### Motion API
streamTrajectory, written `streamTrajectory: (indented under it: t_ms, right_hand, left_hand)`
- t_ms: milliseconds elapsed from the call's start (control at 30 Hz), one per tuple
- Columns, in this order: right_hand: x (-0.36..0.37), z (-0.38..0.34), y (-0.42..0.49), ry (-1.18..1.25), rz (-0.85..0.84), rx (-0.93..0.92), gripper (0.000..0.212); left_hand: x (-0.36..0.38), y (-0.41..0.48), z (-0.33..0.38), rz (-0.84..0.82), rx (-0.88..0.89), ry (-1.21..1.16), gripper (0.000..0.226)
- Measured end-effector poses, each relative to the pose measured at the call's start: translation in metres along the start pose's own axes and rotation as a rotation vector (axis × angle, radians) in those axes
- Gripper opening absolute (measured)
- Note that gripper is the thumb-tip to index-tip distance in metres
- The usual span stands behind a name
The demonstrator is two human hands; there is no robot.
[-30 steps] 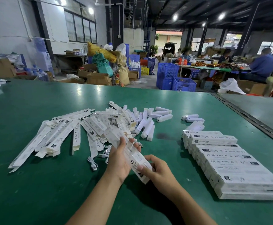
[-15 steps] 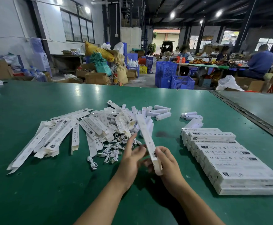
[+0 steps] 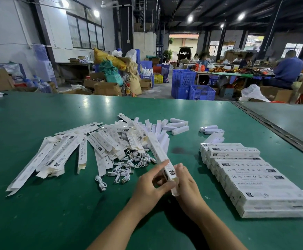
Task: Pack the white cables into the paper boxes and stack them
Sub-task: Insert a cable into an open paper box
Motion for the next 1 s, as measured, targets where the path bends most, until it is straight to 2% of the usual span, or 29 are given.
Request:
streamTrajectory:
  t_ms: [100, 133, 267, 433, 567, 667, 833, 1000]
  right_hand:
    - [-0.001, -0.009, -0.001, -0.16, -0.026, -0.085, 0.023]
    - [-0.003, -0.01, -0.001, -0.186, -0.034, -0.103, 0.019]
    - [-0.007, -0.016, -0.002, -0.321, 0.005, -0.211, 0.028]
    - [-0.007, -0.02, -0.004, -0.431, 0.058, -0.297, 0.017]
    - [-0.003, -0.024, -0.007, -0.563, 0.005, -0.365, 0.016]
    - [0.001, -0.031, -0.009, -0.711, -0.047, -0.45, 0.025]
    - [0.009, -0.027, -0.013, -0.858, -0.221, -0.438, 0.051]
    - [0.011, -0.036, -0.012, -0.939, -0.215, -0.538, 0.034]
  left_hand:
    - [-0.004, 0.001, -0.001, 0.055, 0.02, 0.045, 0.054]
    - [-0.006, 0.001, -0.001, 0.076, 0.028, 0.051, 0.052]
    - [-0.011, 0.003, -0.002, 0.12, 0.052, 0.063, 0.047]
    - [-0.014, 0.003, -0.003, 0.126, 0.04, 0.062, 0.037]
    - [-0.017, 0.004, -0.005, 0.124, 0.036, 0.071, 0.038]
    - [-0.018, 0.003, -0.001, 0.149, 0.06, 0.064, 0.033]
    - [-0.025, 0.003, -0.004, 0.209, 0.058, 0.059, 0.034]
    - [-0.025, 0.002, -0.004, 0.198, 0.052, 0.04, 0.024]
Point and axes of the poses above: each hand's wrist, its own y-axis towards the middle knuckle, its own x-axis out of the palm, z = x × y, the point moved 6 cm from there along y, towards the middle knuckle, and after that the axes turned 6 degrees about -x, right-handed, at the moved point
